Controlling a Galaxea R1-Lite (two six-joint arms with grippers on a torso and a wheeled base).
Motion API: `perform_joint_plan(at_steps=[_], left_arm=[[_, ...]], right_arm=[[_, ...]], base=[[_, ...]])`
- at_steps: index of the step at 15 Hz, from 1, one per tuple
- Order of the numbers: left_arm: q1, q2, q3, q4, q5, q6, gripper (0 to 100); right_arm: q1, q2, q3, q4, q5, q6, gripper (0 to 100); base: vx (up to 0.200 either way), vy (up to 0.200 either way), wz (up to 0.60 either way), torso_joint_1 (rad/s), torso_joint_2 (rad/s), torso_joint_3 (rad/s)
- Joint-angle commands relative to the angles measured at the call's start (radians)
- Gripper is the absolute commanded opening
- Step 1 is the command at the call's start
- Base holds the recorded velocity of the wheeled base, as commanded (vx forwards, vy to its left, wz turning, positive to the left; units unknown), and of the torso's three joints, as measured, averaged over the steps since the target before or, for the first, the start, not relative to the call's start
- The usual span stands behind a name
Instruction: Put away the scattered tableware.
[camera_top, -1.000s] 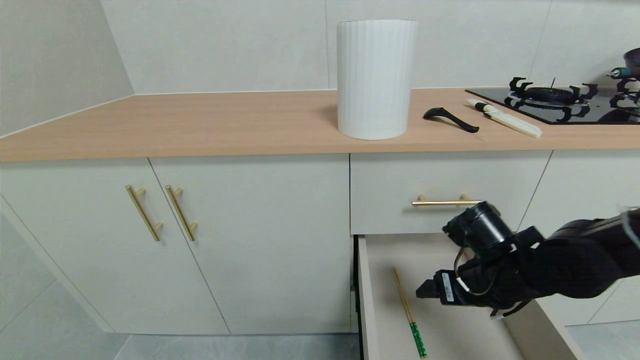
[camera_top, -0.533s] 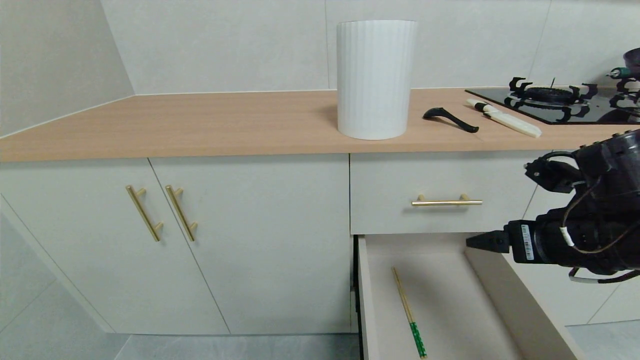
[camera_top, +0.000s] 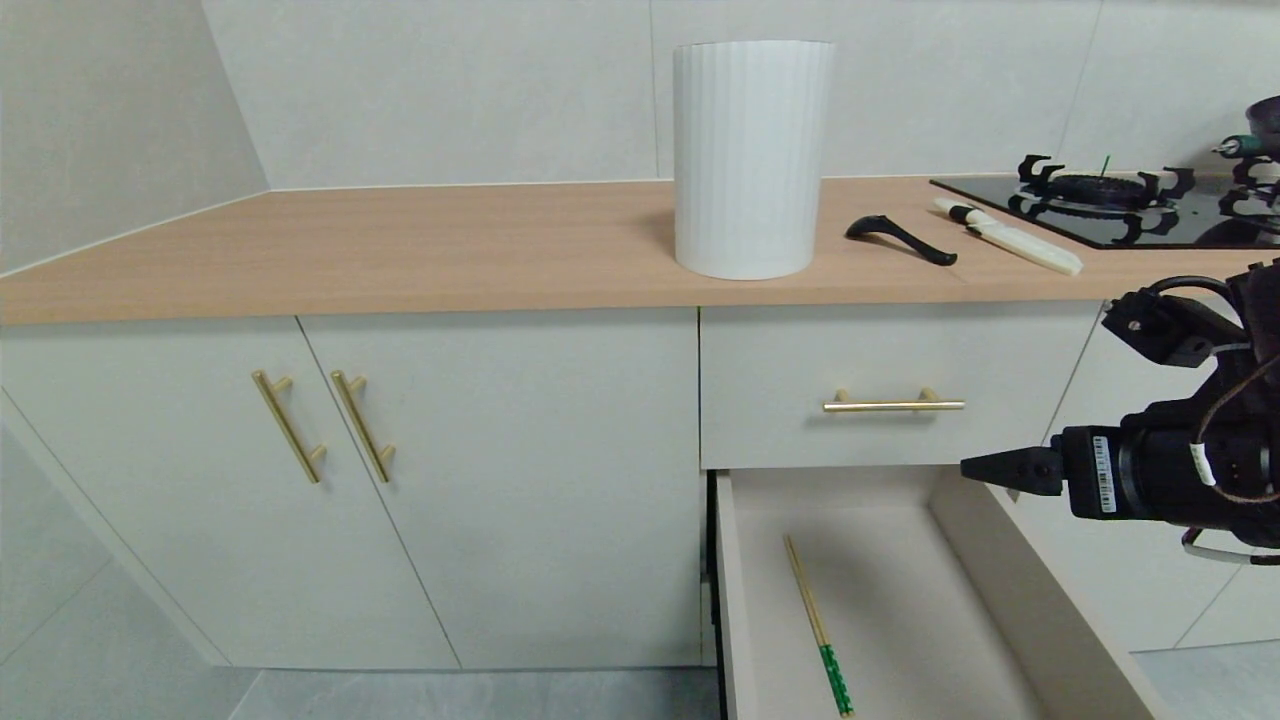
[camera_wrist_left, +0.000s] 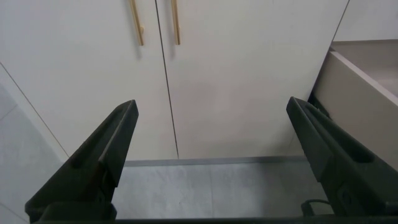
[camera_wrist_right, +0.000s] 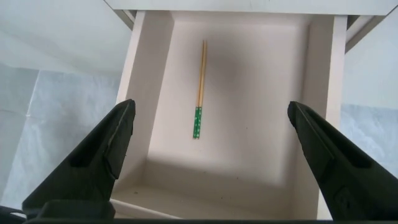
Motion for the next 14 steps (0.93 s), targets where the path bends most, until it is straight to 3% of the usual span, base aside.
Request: perform_joint_plan(at_steps=[1, 5, 14], left_arm=[[0.000, 0.001, 0.000, 0.000, 0.000, 0.000, 100], [0.000, 0.001, 0.000, 0.000, 0.000, -0.001, 100], [0.000, 0.001, 0.000, 0.000, 0.000, -0.001, 100]], right_arm=[[0.000, -0.002, 0.001, 0.000, 0.000, 0.000, 100], [0.002, 0.003, 0.002, -0.002, 0.000, 0.000, 100], [0.003, 0.017, 0.016, -0.004, 0.003, -0.029, 100]], base=[[0.000, 0.000, 0.00, 0.012, -0.09, -0.032], [0.000, 0.000, 0.00, 0.077, -0.26, -0.270], [0.000, 0.000, 0.00, 0.152, -0.49, -0.303]])
